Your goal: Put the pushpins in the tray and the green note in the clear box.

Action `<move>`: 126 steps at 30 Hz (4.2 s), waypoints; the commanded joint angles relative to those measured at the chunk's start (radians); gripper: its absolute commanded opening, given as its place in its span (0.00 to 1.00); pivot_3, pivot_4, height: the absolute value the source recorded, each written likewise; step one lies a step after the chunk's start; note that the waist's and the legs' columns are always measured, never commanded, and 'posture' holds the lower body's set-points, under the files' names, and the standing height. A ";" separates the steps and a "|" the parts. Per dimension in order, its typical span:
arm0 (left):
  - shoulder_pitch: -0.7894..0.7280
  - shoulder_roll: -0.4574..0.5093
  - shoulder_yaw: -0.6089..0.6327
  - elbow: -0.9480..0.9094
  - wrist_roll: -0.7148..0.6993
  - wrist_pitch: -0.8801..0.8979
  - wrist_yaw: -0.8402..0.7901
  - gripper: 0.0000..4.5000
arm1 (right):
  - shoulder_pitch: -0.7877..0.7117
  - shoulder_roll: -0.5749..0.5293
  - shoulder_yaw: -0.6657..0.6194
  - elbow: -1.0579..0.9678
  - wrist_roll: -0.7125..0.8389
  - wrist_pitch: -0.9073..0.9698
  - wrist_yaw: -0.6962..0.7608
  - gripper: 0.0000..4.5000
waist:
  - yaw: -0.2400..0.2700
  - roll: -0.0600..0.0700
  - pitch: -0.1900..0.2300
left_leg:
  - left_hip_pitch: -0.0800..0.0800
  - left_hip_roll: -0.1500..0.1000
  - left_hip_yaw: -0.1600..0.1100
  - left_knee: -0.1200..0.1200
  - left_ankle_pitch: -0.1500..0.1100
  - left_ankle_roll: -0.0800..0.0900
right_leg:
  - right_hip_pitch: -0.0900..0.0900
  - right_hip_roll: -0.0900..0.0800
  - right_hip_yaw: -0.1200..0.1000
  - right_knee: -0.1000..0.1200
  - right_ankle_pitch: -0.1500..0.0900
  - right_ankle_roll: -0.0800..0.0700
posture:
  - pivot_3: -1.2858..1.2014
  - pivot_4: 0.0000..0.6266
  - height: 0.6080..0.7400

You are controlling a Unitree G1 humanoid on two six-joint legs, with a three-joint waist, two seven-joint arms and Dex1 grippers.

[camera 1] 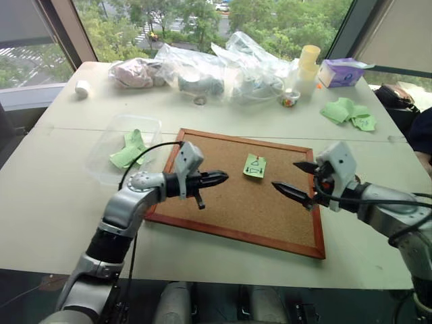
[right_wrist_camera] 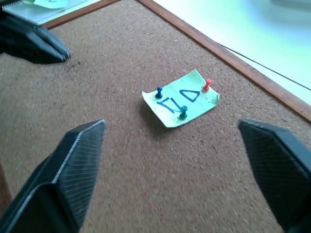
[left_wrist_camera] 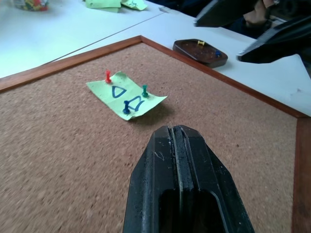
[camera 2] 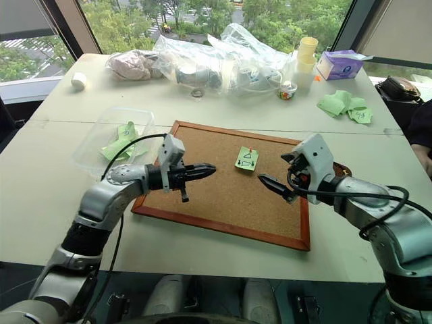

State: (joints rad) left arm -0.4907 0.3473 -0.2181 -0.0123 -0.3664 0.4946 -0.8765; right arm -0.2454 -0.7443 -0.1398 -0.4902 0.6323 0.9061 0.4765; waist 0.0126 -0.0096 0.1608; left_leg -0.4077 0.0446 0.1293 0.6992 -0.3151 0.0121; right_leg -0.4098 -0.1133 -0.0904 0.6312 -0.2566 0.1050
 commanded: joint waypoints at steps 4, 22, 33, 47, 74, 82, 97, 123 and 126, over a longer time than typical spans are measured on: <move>-0.019 -0.060 -0.048 0.140 0.103 -0.140 0.019 0.01 | -0.158 0.085 0.106 0.124 -0.115 -0.008 -0.074 1.00 | -0.001 0.000 0.000 | 0.000 0.000 0.001 0.000 0.000 0.000 | 0.000 0.000 0.000 0.000 0.000 0.000 | 0.52 0.24 1.00; 0.058 -0.083 -0.037 0.246 0.182 -0.234 0.046 0.00 | -0.366 0.306 0.227 0.508 -0.357 -0.131 -0.122 0.46 | -0.009 0.007 -0.004 | 0.001 0.001 0.001 0.000 0.000 0.000 | 0.000 0.000 0.000 0.001 0.000 0.000 | 0.52 0.24 1.00; 0.068 -0.081 -0.034 0.238 0.188 -0.230 0.053 0.00 | -0.379 0.345 0.237 0.596 -0.413 -0.176 -0.081 0.46 | -0.023 0.011 -0.007 | 0.001 0.001 0.001 0.000 0.000 -0.001 | 0.001 0.000 0.000 0.001 0.000 0.000 | 0.52 0.24 1.00; 0.077 -0.071 -0.025 0.241 0.192 -0.233 0.064 0.00 | -0.408 0.383 0.235 0.664 -0.453 -0.220 -0.042 0.02 | -0.029 0.013 -0.008 | 0.002 0.002 0.002 -0.001 0.001 -0.001 | 0.001 0.000 0.000 0.001 0.000 0.000 | 0.52 0.24 1.00; 0.044 -0.080 -0.035 0.356 0.225 -0.281 0.080 0.00 | 0.002 0.237 -0.390 0.199 -0.318 0.144 -0.174 0.02 | -0.025 0.024 -0.018 | 0.009 0.003 -0.001 -0.002 -0.004 0.007 | 0.007 -0.001 0.000 0.001 0.000 0.000 | 0.52 0.24 1.00; 0.043 -0.076 -0.036 0.362 0.226 -0.287 0.077 0.00 | 0.030 0.259 -0.385 0.266 -0.291 0.099 -0.173 0.02 | -0.026 0.025 -0.018 | 0.013 0.003 -0.001 -0.003 -0.005 0.008 | 0.010 -0.002 0.001 0.001 0.000 -0.001 | 0.52 0.24 1.00; 0.056 -0.069 -0.031 0.350 0.227 -0.284 0.088 0.00 | 0.020 0.242 -0.328 0.271 -0.248 0.074 -0.161 0.87 | -0.026 0.025 -0.018 | 0.014 0.003 -0.001 -0.003 -0.005 0.008 | 0.011 -0.002 0.001 0.001 0.000 -0.001 | 0.52 0.24 1.00; 0.059 -0.065 -0.022 0.335 0.225 -0.281 0.100 0.00 | -0.199 0.319 0.161 0.303 -0.284 -0.058 -0.091 0.48 | -0.028 0.023 -0.017 | 0.012 0.003 0.000 -0.006 -0.005 0.008 | 0.007 -0.004 0.001 0.000 -0.001 -0.002 | 0.52 0.24 1.00; 0.063 -0.063 -0.018 0.327 0.225 -0.276 0.105 0.00 | -0.210 0.329 0.188 0.351 -0.302 -0.106 -0.067 0.48 | -0.029 0.023 -0.017 | 0.012 0.003 0.000 -0.007 -0.005 0.008 | 0.007 -0.004 0.001 0.000 0.000 -0.001 | 0.52 0.24 1.00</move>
State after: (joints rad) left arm -0.4619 0.2637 -0.2487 0.2688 -0.1740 0.1861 -0.7979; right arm -0.4351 -0.4191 0.0447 -0.1422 0.3414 0.8464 0.3949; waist -0.0159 0.0132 0.1437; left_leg -0.3958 0.0476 0.1291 0.6922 -0.3199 0.0202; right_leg -0.4034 -0.1167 -0.0896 0.6308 -0.2567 0.1038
